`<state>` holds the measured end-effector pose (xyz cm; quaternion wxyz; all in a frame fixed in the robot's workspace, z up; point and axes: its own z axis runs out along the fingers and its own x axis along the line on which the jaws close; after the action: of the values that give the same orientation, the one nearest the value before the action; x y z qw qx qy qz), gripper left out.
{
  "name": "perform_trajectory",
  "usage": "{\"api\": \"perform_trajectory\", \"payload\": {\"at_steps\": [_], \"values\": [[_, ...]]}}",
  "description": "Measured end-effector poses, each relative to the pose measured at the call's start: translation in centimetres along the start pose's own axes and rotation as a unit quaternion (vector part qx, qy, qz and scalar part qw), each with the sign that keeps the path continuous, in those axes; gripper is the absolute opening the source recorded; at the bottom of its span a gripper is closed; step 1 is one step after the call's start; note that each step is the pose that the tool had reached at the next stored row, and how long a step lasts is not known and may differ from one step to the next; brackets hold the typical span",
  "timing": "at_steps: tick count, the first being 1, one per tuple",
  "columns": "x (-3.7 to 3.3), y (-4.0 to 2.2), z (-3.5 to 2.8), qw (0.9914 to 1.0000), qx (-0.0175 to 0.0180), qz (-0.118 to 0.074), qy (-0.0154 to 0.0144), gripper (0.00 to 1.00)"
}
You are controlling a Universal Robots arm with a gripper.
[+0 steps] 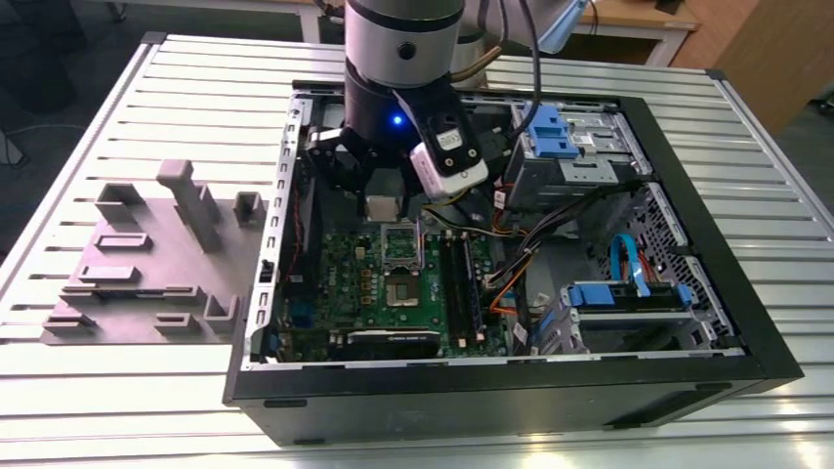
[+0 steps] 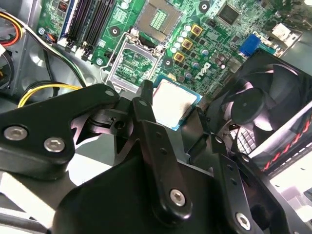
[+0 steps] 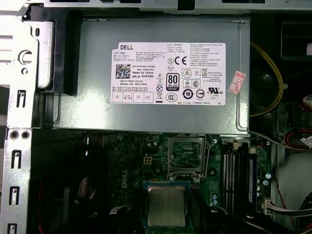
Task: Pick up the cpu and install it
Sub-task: 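Pick up the cpu and move it towards the insertion slot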
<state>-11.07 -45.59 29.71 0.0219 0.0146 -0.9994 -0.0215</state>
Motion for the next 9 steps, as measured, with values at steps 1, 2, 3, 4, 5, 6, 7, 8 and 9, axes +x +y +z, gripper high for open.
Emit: {"api": "perform_trajectory", "payload": {"at_steps": [1,2,3,4,5,6,7,8,9], "values": [[-0.08,-0.01,0.06,1.00000,0.0000,0.000,0.0000,0.47],[-0.18,-0.01,0.14,1.00000,-0.0001,0.000,-0.0001,0.47],[-0.27,-0.02,0.21,1.00000,-0.0001,0.000,0.0000,0.47],[-0.37,-0.02,0.30,1.00000,-0.0001,0.000,0.0000,0.47],[-0.48,-0.03,0.40,1.00000,-0.0001,0.000,-0.0001,0.47],[-0.58,-0.04,0.48,1.00000,-0.0001,0.000,-0.0001,0.47],[-0.72,-0.04,0.54,1.00000,0.0000,0.000,0.0000,0.47],[-0.88,-0.05,0.60,1.00000,0.0000,0.000,0.0000,0.47],[-1.01,-0.06,0.67,1.00000,-0.0001,0.000,0.0000,0.47]]}}
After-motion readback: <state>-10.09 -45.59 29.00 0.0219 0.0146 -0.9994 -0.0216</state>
